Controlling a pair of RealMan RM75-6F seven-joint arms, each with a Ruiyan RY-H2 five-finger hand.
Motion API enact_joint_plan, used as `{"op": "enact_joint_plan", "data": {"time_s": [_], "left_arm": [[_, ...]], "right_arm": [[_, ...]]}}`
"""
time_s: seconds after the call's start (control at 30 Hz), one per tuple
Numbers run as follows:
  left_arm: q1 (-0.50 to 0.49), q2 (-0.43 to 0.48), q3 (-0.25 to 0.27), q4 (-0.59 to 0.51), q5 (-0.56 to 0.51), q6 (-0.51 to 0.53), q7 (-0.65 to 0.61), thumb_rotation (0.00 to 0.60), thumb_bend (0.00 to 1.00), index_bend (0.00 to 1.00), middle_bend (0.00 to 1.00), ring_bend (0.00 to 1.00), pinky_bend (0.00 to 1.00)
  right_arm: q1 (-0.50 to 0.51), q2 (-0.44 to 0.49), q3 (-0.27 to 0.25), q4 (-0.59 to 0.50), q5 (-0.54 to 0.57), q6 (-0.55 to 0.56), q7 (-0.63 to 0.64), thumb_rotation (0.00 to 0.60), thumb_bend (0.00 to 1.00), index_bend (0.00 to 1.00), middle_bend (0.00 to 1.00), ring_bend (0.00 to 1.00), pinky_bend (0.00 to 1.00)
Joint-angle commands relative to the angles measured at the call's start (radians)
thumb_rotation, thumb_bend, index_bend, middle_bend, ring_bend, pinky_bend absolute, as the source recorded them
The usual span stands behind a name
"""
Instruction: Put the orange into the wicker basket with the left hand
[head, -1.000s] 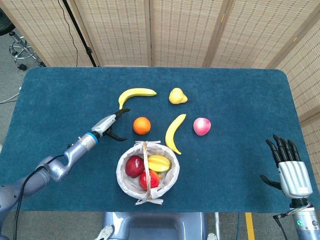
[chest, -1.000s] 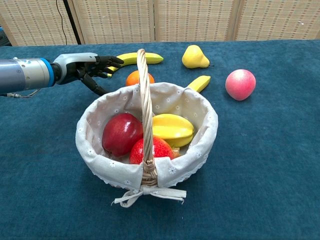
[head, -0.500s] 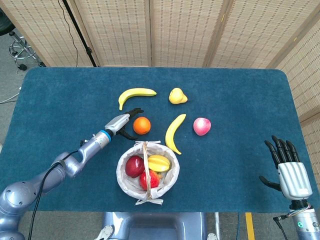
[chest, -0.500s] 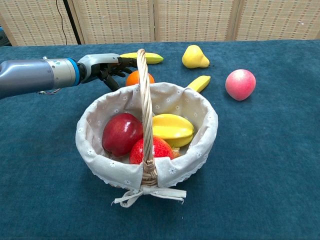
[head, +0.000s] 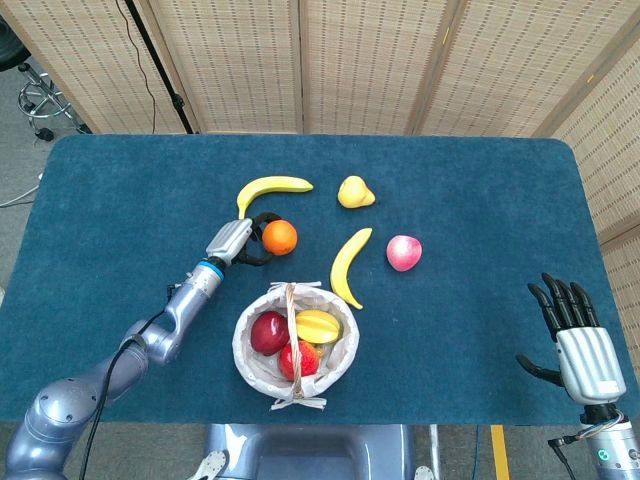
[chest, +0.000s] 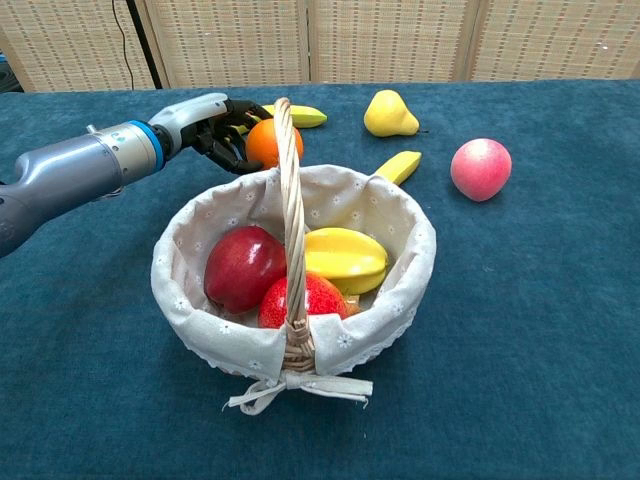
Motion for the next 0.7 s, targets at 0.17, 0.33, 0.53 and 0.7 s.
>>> {"op": "enact_joint_plan", "data": {"time_s": [0.17, 0.33, 0.53, 0.7], "left_arm": [[0.105, 0.262, -0.049, -0.419, -0.035, 0.156, 0.114, 0.600, 0.53, 0.61, 0.47, 0.42, 0.40], [0.166, 0.417, -0.057, -0.669, -0.117, 0.170, 0.302, 0.600, 0.53, 0.61, 0.47, 0.42, 0.40], [0.239, 0.554, -0.034, -0.891, -0.181, 0.219, 0.477, 0.600, 0.53, 0.61, 0.47, 0.42, 0.40], [0.305, 0.631, -0.010, -1.031, -0.174, 0.288, 0.536, 0.600, 0.53, 0.61, 0.47, 0.42, 0.40]], "right_arm": [[0.002, 0.001, -0.002, 0.000, -0.002, -0.004, 0.006, 0.600, 0.00, 0.05, 0.00, 0.00, 0.00], [0.004, -0.002, 0.002, 0.006, 0.009, -0.010, 0.009, 0.600, 0.00, 0.05, 0.00, 0.00, 0.00], [0.009, -0.005, 0.010, 0.020, 0.031, -0.023, 0.029, 0.600, 0.00, 0.05, 0.00, 0.00, 0.00], [0.012, -0.008, 0.015, 0.032, 0.044, -0.031, 0.047, 0.600, 0.00, 0.05, 0.00, 0.00, 0.00]]}}
